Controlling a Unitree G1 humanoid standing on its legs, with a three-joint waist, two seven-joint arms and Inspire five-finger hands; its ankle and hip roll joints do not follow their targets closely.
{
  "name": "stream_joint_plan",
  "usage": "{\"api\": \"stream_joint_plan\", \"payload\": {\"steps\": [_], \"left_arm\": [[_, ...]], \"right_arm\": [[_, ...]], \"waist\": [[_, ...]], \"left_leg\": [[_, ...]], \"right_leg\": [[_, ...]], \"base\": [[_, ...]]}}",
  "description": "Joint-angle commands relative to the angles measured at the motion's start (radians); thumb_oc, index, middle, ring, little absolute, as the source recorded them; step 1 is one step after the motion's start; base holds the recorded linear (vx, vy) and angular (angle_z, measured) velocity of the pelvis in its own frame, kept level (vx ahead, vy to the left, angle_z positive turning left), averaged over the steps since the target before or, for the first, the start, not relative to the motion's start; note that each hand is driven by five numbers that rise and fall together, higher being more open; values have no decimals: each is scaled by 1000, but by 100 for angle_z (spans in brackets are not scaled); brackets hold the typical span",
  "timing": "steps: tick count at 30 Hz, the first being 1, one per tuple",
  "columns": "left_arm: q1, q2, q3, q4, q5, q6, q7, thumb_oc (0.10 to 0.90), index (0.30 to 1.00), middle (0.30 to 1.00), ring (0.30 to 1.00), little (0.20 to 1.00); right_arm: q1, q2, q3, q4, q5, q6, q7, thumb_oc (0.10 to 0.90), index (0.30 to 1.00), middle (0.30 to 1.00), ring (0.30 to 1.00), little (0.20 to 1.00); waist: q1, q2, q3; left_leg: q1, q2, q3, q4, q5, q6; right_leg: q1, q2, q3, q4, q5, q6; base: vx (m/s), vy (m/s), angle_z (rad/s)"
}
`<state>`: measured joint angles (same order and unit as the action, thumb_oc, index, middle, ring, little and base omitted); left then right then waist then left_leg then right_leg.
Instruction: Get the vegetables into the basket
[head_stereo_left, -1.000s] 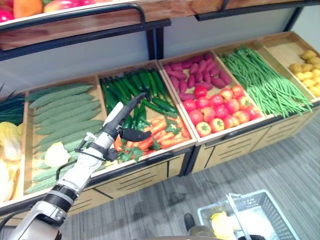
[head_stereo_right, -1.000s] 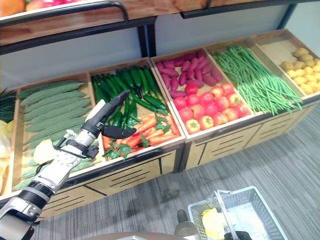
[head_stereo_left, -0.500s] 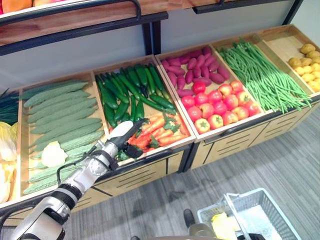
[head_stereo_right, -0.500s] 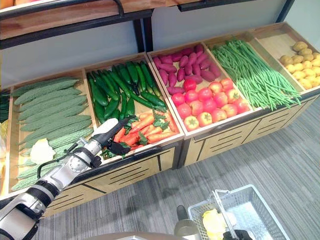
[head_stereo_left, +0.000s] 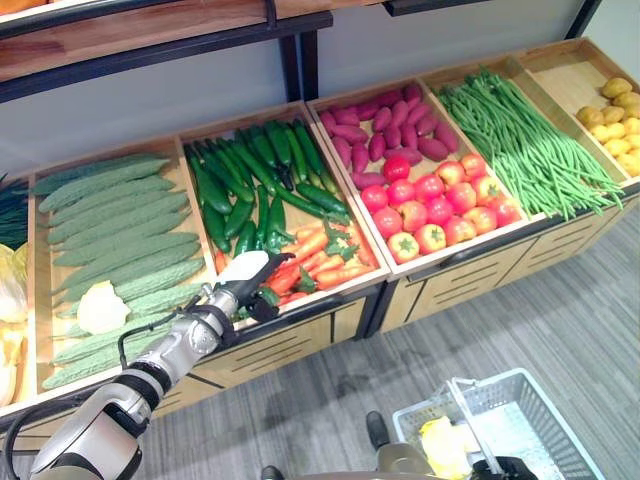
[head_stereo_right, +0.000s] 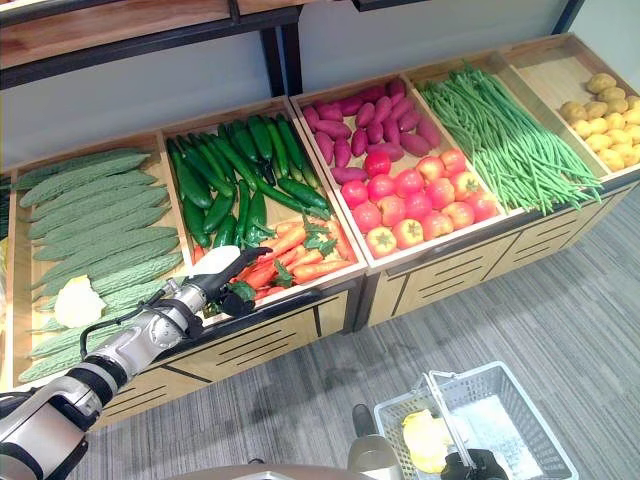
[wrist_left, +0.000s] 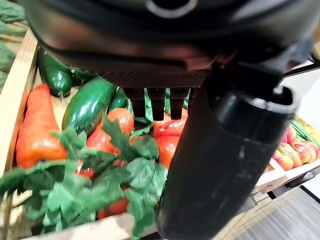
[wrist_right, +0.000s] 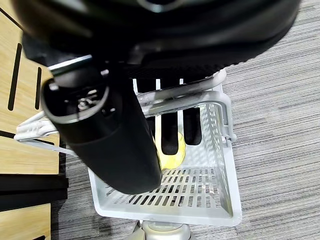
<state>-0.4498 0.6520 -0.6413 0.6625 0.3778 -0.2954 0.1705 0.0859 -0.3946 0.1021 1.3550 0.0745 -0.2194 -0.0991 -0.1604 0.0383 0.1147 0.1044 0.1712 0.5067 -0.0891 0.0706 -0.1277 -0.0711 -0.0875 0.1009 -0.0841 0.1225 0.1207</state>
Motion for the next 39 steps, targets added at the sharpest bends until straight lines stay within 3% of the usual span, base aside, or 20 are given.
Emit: {"api": "stream_joint_plan", "payload": {"steps": [1, 9, 16, 30, 34, 37, 39], "left_arm": [[-156, -6, 29, 50, 47, -3, 93, 400, 300, 300, 300, 300], [-158, -23, 21, 78, 92, 4, 147, 400, 300, 300, 300, 300], [-147, -14, 75, -4, 80, 2, 192, 400, 300, 300, 300, 300], [-97, 16, 284, -273, 10, -4, 284, 400, 300, 300, 300, 300], [-66, 12, 349, -360, -43, -26, 283, 400, 300, 300, 300, 300], [-29, -39, 406, -441, -262, -85, 252, 400, 300, 300, 300, 300], [-13, -52, 418, -464, -333, -102, 236, 400, 300, 300, 300, 300]], "right_arm": [[-26, -30, 51, -14, 8, -46, -23, 400, 300, 300, 300, 300], [-26, -23, 57, -17, 10, -56, -38, 400, 300, 300, 300, 300], [-15, -12, 55, -9, 13, -55, -41, 400, 300, 300, 300, 300], [-9, 13, 55, -3, 13, -48, -35, 400, 300, 300, 300, 300], [-3, 17, 55, -7, 11, -48, -32, 400, 300, 300, 300, 300], [-1, 19, 48, -6, 9, -45, -31, 400, 300, 300, 300, 300], [1, 18, 46, -8, 8, -44, -29, 400, 300, 300, 300, 300]], "waist": [[-16, -37, -7], [-16, -39, -5], [-7, -43, -13], [11, -61, -35], [17, -64, -38], [20, -67, -41], [20, -67, -42]], "left_leg": [[-11, 27, -24, 2, 42, -23], [-8, 32, -19, 2, 45, -25], [-6, 33, -25, 2, 45, -26], [-7, 24, -54, 2, 40, -25], [-6, 23, -61, 2, 39, -25], [-5, 24, -65, 2, 41, -25], [-5, 24, -66, 2, 41, -25]], "right_leg": [[-20, -44, -57, 58, 2, 56], [-20, -39, -56, 61, 1, 54], [-12, -41, -66, 60, -2, 52], [16, -57, -93, 52, -4, 53], [22, -59, -101, 51, -5, 52], [27, -61, -106, 51, -4, 49], [27, -61, -106, 51, -3, 49]], "base": [[-19, -4, -8], [-5, -9, -6], [-1, -2, -1], [1, 3, 5], [4, 2, 5], [5, 2, 8], [0, 0, 0]]}}
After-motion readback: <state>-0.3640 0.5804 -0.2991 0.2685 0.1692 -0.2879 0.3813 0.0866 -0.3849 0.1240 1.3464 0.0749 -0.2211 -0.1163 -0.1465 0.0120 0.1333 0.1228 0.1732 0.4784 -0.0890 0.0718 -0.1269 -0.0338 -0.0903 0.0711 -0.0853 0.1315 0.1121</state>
